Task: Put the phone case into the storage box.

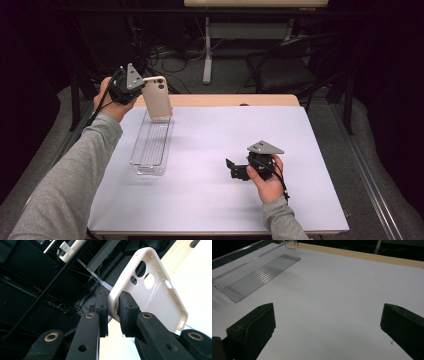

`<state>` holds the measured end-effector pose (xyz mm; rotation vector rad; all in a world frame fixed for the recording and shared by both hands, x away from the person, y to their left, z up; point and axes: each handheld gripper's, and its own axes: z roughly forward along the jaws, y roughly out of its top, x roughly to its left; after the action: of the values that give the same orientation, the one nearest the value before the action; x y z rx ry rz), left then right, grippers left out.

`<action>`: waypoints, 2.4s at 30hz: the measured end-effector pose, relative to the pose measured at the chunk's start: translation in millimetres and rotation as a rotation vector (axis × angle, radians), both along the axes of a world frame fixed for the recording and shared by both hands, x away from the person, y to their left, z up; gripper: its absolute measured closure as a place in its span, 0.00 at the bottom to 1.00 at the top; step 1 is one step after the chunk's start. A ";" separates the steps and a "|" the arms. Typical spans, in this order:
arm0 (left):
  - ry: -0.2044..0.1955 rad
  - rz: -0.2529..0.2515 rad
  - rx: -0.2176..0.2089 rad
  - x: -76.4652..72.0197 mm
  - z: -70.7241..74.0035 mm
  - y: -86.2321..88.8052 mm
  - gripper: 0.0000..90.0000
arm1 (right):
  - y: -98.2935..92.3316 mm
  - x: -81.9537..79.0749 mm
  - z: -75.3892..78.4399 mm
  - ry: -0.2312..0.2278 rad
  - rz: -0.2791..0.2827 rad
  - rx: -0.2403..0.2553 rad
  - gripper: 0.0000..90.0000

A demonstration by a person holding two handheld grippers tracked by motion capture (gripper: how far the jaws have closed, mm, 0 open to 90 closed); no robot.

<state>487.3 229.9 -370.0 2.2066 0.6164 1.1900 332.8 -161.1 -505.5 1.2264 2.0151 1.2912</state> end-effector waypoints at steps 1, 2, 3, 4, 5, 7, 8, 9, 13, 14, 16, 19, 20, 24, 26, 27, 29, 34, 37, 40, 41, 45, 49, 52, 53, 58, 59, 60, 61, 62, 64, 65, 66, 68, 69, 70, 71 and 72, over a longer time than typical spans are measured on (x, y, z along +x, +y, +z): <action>-0.001 0.000 0.000 1.3 -1.5 0.0 0.88 | -0.1 0.0 0.0 0.000 0.000 0.000 0.00; 0.002 0.002 0.005 2.4 -2.6 0.1 0.88 | -0.1 0.0 -0.1 0.000 -0.001 0.000 0.00; 0.005 0.006 0.011 3.5 -3.8 0.0 0.88 | -0.3 0.1 -0.2 0.000 -0.001 0.000 0.00; 0.003 0.007 0.015 4.5 -5.0 0.0 0.88 | -0.4 0.1 -0.3 0.001 0.000 0.000 0.00; 0.004 0.008 0.019 5.3 -5.8 0.0 0.88 | -0.4 0.1 -0.4 0.002 -0.001 0.000 0.00; 0.002 0.014 0.020 6.8 -7.0 0.2 0.88 | -0.4 0.2 -0.6 0.003 0.000 0.000 0.00; 0.000 0.016 0.020 7.6 -7.4 0.4 0.88 | -0.2 0.2 -0.7 0.004 0.001 0.000 0.00; 0.003 0.017 0.019 8.2 -7.4 0.6 0.88 | -0.1 0.2 -0.8 0.005 0.000 0.000 0.00; -0.004 0.028 0.015 10.3 -8.6 1.9 0.88 | 0.4 0.2 -1.1 0.009 0.004 -0.001 0.00; 0.004 0.031 0.018 10.6 -8.4 2.4 0.88 | 0.5 0.2 -1.2 0.009 0.005 -0.001 0.00; 0.000 0.035 0.025 11.9 -8.9 3.5 0.88 | 0.4 0.2 -1.2 0.010 0.005 -0.001 0.00; -0.001 0.043 0.022 13.6 -9.9 5.1 0.88 | 0.4 0.1 -1.3 0.009 0.006 -0.001 0.00; 0.000 0.046 0.021 14.2 -10.4 5.5 0.88 | 0.6 0.0 -1.3 0.010 0.007 -0.001 0.00; 0.002 0.056 0.025 17.8 -15.0 6.3 0.88 | 0.6 0.3 -2.1 0.008 0.009 -0.004 0.00; 0.003 0.060 0.030 19.3 -16.5 6.5 0.88 | 0.5 0.4 -2.4 0.011 0.009 -0.003 0.00; 0.002 0.063 0.029 20.0 -17.3 6.5 0.88 | 0.3 0.5 -2.5 0.010 0.009 -0.003 0.00; 0.003 0.066 0.030 21.6 -18.7 6.5 0.88 | 0.0 0.5 -2.3 0.011 0.007 -0.002 0.00; -0.012 0.074 0.031 24.0 -22.9 6.1 0.88 | -0.5 0.6 -2.5 0.012 0.008 -0.001 0.00; -0.014 0.078 0.037 25.0 -25.5 5.9 0.88 | -0.8 0.7 -2.4 0.010 0.008 -0.001 0.00; -0.013 0.082 0.036 25.5 -29.1 5.9 0.88 | -1.1 0.6 -2.3 0.009 0.008 -0.001 0.00; -0.013 0.085 0.041 25.2 -30.6 5.5 0.88 | -1.1 0.6 -2.3 0.010 0.008 -0.001 0.00; -0.022 0.082 0.050 24.6 -35.5 3.7 0.88 | -0.4 0.6 -2.7 0.010 0.010 -0.004 0.00; -0.027 0.087 0.044 25.1 -41.4 2.9 0.88 | 0.1 0.6 -3.3 0.014 0.010 -0.003 0.00; -0.027 0.091 0.046 25.5 -46.8 1.4 0.88 | 0.3 0.6 -3.3 0.014 0.010 -0.001 0.00; -0.027 0.093 0.050 26.0 -48.6 0.6 0.88 | 0.4 0.5 -3.2 0.015 0.011 -0.001 0.00; -0.027 0.098 0.055 28.8 -53.7 -3.8 0.88 | -0.5 0.5 -2.9 0.014 0.009 -0.001 0.00; -0.025 0.097 0.052 29.3 -54.6 -5.0 0.88 | -0.7 0.5 -2.8 0.013 0.009 -0.001 0.00; -0.028 0.095 0.054 29.7 -55.4 -5.9 0.88 | -0.9 0.5 -2.7 0.013 0.008 0.000 0.00; -0.029 0.096 0.057 30.0 -55.9 -6.9 0.88 | -1.0 0.4 -2.7 0.013 0.008 0.000 0.00; -0.032 0.094 0.055 30.5 -57.1 -7.8 0.88 | -1.1 0.4 -2.8 0.014 0.008 0.000 0.00; -0.030 0.095 0.062 30.9 -58.8 -9.4 0.88 | -1.0 0.1 -2.9 0.015 0.008 0.001 0.00; -0.031 0.094 0.064 31.2 -59.6 -10.0 0.88 | -1.0 -0.1 -2.9 0.015 0.009 0.000 0.00; -0.030 0.095 0.068 31.3 -60.1 -10.4 0.88 | -0.9 -0.1 -2.9 0.014 0.009 -0.002 0.00; -0.032 0.095 0.064 31.6 -61.9 -10.7 0.88 | -1.0 -0.3 -3.1 0.014 0.011 -0.002 0.00; -0.032 0.096 0.064 31.6 -62.8 -10.5 0.88 | -1.0 -0.3 -3.3 0.014 0.010 -0.004 0.00; -0.032 0.097 0.066 31.9 -63.9 -10.2 0.88 | -1.2 -0.4 -3.3 0.017 0.011 -0.006 0.00; -0.032 0.098 0.067 31.9 -65.2 -9.9 0.88 | -0.9 -0.3 -3.7 0.016 0.010 -0.004 0.00; -0.030 0.098 0.062 32.0 -66.7 -9.4 0.88 | -0.8 -0.3 -3.7 0.018 0.011 -0.007 0.00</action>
<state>519.2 220.5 -436.6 2.2278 0.6904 1.3064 332.5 -161.9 -509.2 1.2298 2.0400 1.2813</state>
